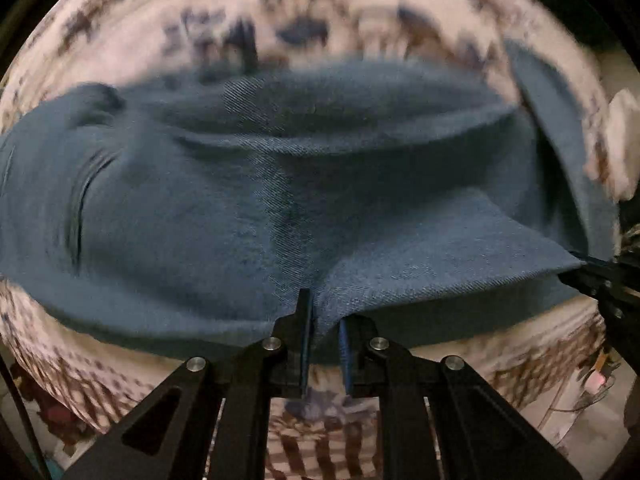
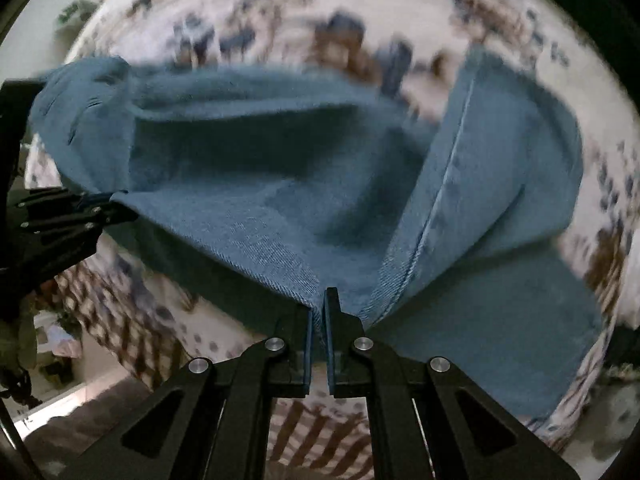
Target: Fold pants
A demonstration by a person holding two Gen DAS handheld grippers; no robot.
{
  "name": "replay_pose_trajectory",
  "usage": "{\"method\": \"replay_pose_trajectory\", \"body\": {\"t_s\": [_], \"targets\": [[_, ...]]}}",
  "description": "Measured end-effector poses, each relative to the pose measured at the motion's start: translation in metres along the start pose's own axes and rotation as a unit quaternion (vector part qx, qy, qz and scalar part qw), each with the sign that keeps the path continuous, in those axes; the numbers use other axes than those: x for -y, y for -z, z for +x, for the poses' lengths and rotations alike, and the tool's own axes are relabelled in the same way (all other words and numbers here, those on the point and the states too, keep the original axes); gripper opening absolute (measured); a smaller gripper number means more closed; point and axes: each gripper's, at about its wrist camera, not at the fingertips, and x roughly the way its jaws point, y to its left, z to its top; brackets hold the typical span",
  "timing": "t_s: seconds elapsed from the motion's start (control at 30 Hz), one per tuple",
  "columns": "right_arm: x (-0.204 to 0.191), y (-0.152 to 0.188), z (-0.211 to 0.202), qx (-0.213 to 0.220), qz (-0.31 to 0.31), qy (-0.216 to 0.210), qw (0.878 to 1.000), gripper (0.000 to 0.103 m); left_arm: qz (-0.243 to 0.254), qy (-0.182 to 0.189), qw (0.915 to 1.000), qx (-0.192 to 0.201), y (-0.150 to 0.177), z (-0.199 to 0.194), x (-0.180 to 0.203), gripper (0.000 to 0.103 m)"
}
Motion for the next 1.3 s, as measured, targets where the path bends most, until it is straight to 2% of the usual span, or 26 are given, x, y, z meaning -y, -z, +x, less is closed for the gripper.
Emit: {"method": "replay_pose_trajectory", "body": {"t_s": [0.1, 0.2, 0.23, 0.3, 0.33, 0.37, 0.4, 0.43, 0.47, 0.5, 0.53, 0.57, 0.6, 0.77, 0.83, 0.93, 1.07, 1.13, 1.2, 1.23, 1.27, 1.3], "targets": [[0.0, 0.01, 0.029, -0.011, 0.014, 0.01, 1.0, 0.006, -0.009, -0.008, 0.9998, -0.017, 0.009, 0.028, 0.002, 0.011], [0.003, 0.015, 0.044, -0.02, 0.027, 0.019, 0.999, 0.006, -0.02, -0.014, 0.9997, -0.01, 0.011, 0.031, 0.004, 0.013], [0.003, 0.016, 0.046, -0.025, 0.031, 0.021, 0.999, 0.01, -0.025, -0.014, 0.9996, -0.008, 0.011, 0.03, 0.003, 0.013], [0.004, 0.017, 0.044, -0.026, 0.04, 0.021, 0.999, 0.01, -0.038, -0.019, 0.9991, -0.002, 0.014, 0.02, 0.002, 0.024], [0.004, 0.017, 0.04, -0.026, 0.045, 0.022, 0.998, 0.012, -0.042, -0.027, 0.9988, 0.003, 0.017, 0.014, 0.0, 0.039], [0.004, 0.017, 0.038, -0.025, 0.049, 0.02, 0.998, 0.018, -0.046, -0.038, 0.9982, 0.011, 0.02, 0.006, -0.001, 0.059], [0.005, 0.018, 0.033, -0.023, 0.055, 0.017, 0.998, 0.025, -0.048, -0.048, 0.9975, 0.018, 0.022, 0.0, -0.002, 0.068], [0.004, 0.019, 0.027, -0.02, 0.061, 0.013, 0.998, 0.044, -0.052, -0.066, 0.996, 0.03, 0.026, -0.01, -0.004, 0.078], [0.002, 0.02, 0.02, -0.018, 0.066, 0.007, 0.998, 0.073, -0.054, -0.077, 0.9949, 0.037, 0.028, -0.017, -0.005, 0.079], [-0.001, 0.021, 0.013, -0.013, 0.068, 0.006, 0.998, 0.083, -0.06, -0.091, 0.9931, 0.043, 0.031, -0.023, -0.007, 0.079], [-0.003, 0.021, 0.009, -0.009, 0.069, 0.006, 0.998, 0.087, -0.071, -0.106, 0.9903, 0.056, 0.036, -0.033, -0.012, 0.08], [-0.007, 0.022, 0.002, -0.003, 0.067, 0.016, 0.998, 0.087, -0.077, -0.108, 0.9891, 0.065, 0.039, -0.039, -0.015, 0.089], [-0.01, 0.023, -0.005, 0.003, 0.065, 0.03, 0.997, 0.087, -0.083, -0.108, 0.9881, 0.071, 0.041, -0.045, -0.018, 0.092], [-0.01, 0.011, -0.022, 0.031, 0.078, 0.076, 0.994, 0.087, -0.116, -0.129, 0.9811, 0.085, 0.031, -0.059, -0.033, 0.092], [0.004, -0.008, -0.027, 0.035, 0.091, 0.091, 0.991, 0.087, -0.131, -0.134, 0.9783, 0.089, 0.019, -0.062, -0.041, 0.092], [0.035, -0.039, -0.019, 0.044, 0.151, 0.083, 0.984, 0.087, -0.147, -0.141, 0.974, 0.099, 0.005, -0.061, -0.044, 0.092], [0.075, -0.099, 0.005, 0.055, 0.207, 0.083, 0.973, 0.087, -0.14, -0.168, 0.9704, 0.103, -0.02, -0.048, -0.046, 0.092], [0.082, -0.127, 0.022, 0.049, 0.207, 0.089, 0.973, 0.087, -0.126, -0.193, 0.9671, 0.108, -0.029, -0.046, -0.039, 0.092], [0.089, -0.146, 0.042, 0.025, 0.2, 0.115, 0.973, 0.085, -0.12, -0.198, 0.9663, 0.113, -0.039, -0.045, -0.033, 0.092], [0.092, -0.151, 0.05, 0.016, 0.196, 0.127, 0.972, 0.07, -0.118, -0.198, 0.9663, 0.114, -0.043, -0.045, -0.03, 0.092], [0.095, -0.152, 0.054, 0.011, 0.195, 0.135, 0.971, 0.042, -0.113, -0.197, 0.9668, 0.117, -0.047, -0.047, -0.025, 0.092], [0.099, -0.151, 0.054, 0.014, 0.201, 0.134, 0.97, 0.025, -0.109, -0.195, 0.9672, 0.12, -0.05, -0.05, -0.022, 0.092]]}}
